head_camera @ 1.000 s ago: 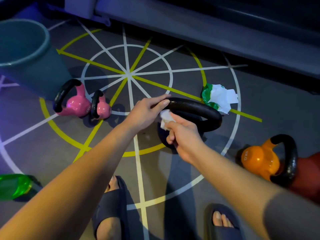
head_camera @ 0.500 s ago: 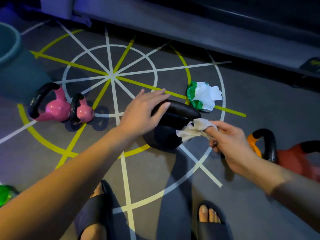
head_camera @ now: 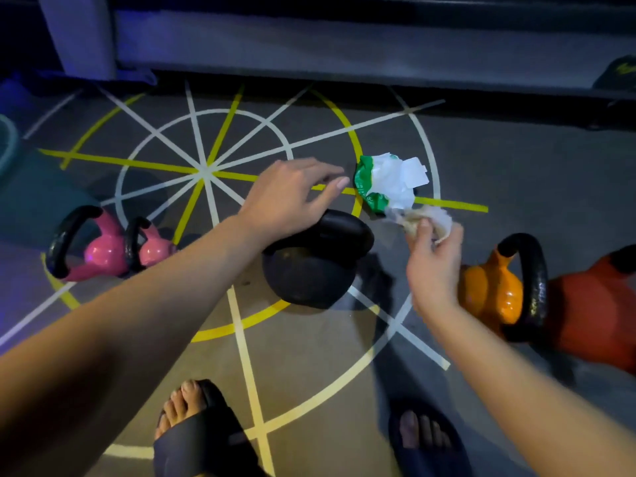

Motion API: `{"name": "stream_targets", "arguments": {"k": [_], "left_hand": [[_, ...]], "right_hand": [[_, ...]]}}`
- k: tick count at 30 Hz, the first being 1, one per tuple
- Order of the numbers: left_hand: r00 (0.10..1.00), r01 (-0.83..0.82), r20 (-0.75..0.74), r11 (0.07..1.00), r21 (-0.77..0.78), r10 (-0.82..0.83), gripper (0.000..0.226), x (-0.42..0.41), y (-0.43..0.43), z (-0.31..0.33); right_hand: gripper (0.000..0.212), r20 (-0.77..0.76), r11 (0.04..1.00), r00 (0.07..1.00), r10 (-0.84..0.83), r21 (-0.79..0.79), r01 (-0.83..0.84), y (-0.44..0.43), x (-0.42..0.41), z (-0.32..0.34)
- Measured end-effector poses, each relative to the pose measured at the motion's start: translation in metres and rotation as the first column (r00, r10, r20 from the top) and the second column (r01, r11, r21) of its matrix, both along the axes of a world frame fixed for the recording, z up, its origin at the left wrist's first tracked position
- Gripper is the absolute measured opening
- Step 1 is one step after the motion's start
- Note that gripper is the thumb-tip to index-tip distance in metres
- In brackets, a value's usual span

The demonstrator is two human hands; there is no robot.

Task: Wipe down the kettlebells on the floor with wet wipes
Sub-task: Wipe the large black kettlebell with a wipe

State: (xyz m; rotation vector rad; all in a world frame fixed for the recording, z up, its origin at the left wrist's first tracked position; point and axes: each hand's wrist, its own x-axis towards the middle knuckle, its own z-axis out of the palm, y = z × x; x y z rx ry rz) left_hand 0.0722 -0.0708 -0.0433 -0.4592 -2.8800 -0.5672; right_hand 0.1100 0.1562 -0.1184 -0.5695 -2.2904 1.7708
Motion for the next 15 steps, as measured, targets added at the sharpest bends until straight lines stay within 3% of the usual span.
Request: {"name": "stream_targets", "arguments": {"k": [4,8,11,15], "left_hand": [[0.981,-0.027,0.192,0.999,0.027,0.022,0.051,-0.009,0.003,-0.010],[0.982,-0.033,0.186,0.998,-0.053,0.043,0.048,-0.010,0.003,-0.009],[0.983,-0.055,0.171,0.995,-0.083,0.069,0.048,-0.009,0.004,-0.010],[0.984,-0.046,0.166,0.994,-0.100,0.063,0.045,-0.008,0.005,-0.006]], "right_hand": [[0.005,-0.010,0.956,0.964,0.265,-0.128,-0.264,-0.034,0.026,-0.021],[0.010,-0.054,0.892,0.891,0.450,-0.024,-0.452,-0.019,0.042,-0.027],[0.014,-0.034,0.847,0.850,0.525,-0.067,-0.527,-0.017,0.043,-0.029],[0.026,-0.126,0.788,0.791,0.599,-0.085,-0.610,-0.006,0.046,-0.025]]}}
